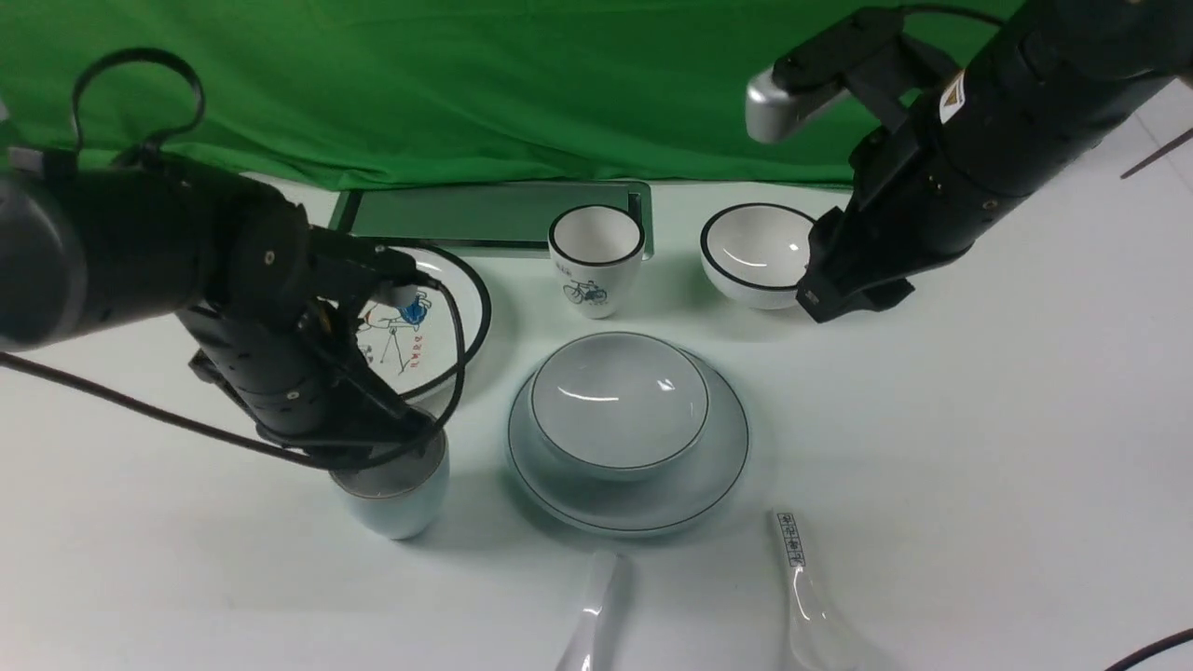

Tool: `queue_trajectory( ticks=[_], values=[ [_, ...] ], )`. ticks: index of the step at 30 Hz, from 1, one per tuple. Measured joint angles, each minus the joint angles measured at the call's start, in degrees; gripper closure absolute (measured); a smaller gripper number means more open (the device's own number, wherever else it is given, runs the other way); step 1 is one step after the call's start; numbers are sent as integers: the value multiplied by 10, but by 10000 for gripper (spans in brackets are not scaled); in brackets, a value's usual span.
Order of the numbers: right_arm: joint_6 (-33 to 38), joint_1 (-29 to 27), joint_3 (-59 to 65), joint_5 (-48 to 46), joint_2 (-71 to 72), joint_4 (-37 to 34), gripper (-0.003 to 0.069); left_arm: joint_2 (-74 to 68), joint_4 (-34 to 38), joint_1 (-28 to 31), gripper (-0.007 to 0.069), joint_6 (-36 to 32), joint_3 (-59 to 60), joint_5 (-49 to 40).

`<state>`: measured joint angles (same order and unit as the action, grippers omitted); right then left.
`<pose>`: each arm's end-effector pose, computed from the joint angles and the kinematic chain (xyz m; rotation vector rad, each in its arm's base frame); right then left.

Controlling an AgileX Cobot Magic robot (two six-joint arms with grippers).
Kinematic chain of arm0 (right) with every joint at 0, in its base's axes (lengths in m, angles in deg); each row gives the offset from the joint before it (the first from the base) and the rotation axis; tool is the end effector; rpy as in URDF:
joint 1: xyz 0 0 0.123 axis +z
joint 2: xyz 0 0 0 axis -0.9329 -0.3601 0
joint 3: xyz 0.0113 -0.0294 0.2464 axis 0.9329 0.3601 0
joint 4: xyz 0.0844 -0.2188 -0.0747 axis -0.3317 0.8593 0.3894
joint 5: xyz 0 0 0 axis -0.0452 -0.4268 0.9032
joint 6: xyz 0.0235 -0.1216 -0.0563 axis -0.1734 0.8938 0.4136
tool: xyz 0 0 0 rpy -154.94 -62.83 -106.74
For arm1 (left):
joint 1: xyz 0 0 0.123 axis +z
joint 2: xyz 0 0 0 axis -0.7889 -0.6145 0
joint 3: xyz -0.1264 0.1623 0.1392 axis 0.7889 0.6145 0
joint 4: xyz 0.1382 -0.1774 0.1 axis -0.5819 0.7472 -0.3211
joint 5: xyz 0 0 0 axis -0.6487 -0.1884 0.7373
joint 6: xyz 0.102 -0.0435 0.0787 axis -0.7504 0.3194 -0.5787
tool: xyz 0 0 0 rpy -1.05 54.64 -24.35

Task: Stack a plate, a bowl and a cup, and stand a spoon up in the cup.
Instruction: Use the left arm to grab a blue teacup, then use the left arm to put the blue teacup into the blue rice bowl in the middle

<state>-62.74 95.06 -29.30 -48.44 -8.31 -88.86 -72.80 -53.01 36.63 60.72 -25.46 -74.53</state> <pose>0.3330 0.1862 0.2607 -1.0049 2.4087 0.2536 0.3273 -0.0873 0.1333 0.4886 2.7943 -0.0093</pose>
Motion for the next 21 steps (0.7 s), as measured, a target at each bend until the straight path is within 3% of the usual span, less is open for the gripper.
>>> queue_trajectory(
  ticks=[6, 10, 13, 21],
  values=[
    [0, -1, 0, -49, 14, 0, 382, 38, 35, -15, 632, -23, -67, -39],
    [0, -1, 0, -49, 46, 0, 400, 35, 101, -75, 632, -80, -149, -24],
    [0, -1, -1, -49, 68, 0, 403, -13, 116, -107, 632, -89, -222, -41],
    [0, -1, 0, -54, 88, 0, 403, -201, 100, -113, 632, -90, -399, -154]
  ],
)
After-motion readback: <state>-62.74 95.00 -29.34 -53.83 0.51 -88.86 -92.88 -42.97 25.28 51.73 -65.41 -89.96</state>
